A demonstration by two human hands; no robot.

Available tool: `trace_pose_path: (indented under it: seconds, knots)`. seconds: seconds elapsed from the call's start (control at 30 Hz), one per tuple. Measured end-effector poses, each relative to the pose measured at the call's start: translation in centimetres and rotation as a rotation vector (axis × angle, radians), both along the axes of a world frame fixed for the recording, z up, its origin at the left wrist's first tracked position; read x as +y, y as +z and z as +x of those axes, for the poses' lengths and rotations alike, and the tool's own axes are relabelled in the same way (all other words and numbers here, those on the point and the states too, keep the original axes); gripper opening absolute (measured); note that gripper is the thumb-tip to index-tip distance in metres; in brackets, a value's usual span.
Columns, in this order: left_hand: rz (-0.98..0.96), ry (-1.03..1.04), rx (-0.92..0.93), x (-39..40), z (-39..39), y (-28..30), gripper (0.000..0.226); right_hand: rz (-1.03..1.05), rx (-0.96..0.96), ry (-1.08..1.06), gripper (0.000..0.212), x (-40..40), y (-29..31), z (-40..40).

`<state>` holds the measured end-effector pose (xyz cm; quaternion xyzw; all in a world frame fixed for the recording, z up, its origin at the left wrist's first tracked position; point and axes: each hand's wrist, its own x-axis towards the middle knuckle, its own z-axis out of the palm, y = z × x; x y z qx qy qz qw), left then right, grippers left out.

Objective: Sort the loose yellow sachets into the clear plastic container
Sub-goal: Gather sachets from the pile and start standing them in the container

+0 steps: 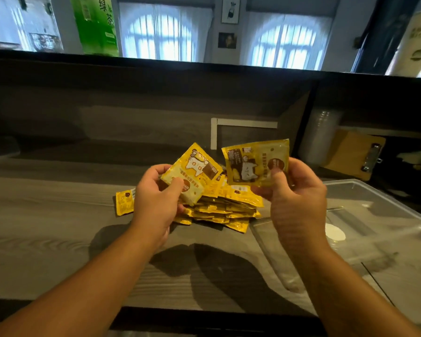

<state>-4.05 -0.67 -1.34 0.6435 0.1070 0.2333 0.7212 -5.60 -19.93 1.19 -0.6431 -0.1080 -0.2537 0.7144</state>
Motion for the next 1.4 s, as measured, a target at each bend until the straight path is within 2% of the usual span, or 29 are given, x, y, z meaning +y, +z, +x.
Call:
trace_pose_path:
  seconds: [0.17, 0.27, 0.37, 0.43, 0.57, 0.67, 0.9, 1.07, 1.23, 1.4]
  knots:
    - [-0.006, -0.039, -0.058, -4.2, -0.9, 2.5, 0.021, -0.317, -0.079, -0.075, 0.023, -6.6, 2.0, -0.3]
    - [-0.016, -0.109, -0.084, -7.5, -1.3, 3.9, 0.024, -0.614, -0.146, -0.258, 0.02, -11.1, 1.5, -0.6]
    - [0.051, -0.135, -0.082, -10.6, -0.7, 5.1, 0.019, -0.932, -0.229, -0.397, 0.013, -14.6, 0.0, -0.5]
    - [0.114, -0.163, -0.085, -12.6, -0.1, 5.7, 0.02, -1.022, -0.211, -0.381, 0.016, -16.1, -1.1, -0.4]
    - [0.371, -0.198, -0.08, -15.7, 1.8, 5.8, 0.017, -1.064, -0.161, -0.364, 0.013, -16.8, -2.2, -0.5]
    - [0.579, -0.219, -0.079, -17.3, 3.2, 5.1, 0.023, -1.075, -0.129, -0.365, 0.013, -16.2, -2.0, -1.0]
    - [1.346, -0.372, 0.024, -18.8, 4.8, 4.1, 0.03, -1.071, -0.058, -0.23, 0.014, -15.0, -0.9, -2.7]
    - [1.407, -0.361, 0.055, -18.5, 5.9, 4.5, 0.032, -1.14, 0.227, -0.078, 0.015, -15.5, 0.9, -0.9]
    - [1.425, -0.504, 0.128, -17.9, 6.8, 5.0, 0.044, -1.158, 0.29, -0.167, 0.02, -16.3, 2.3, 3.2]
    - [1.443, -0.541, 0.117, -16.9, 7.5, 4.8, 0.049, -1.198, 0.255, -0.131, 0.006, -15.5, 2.5, 5.7]
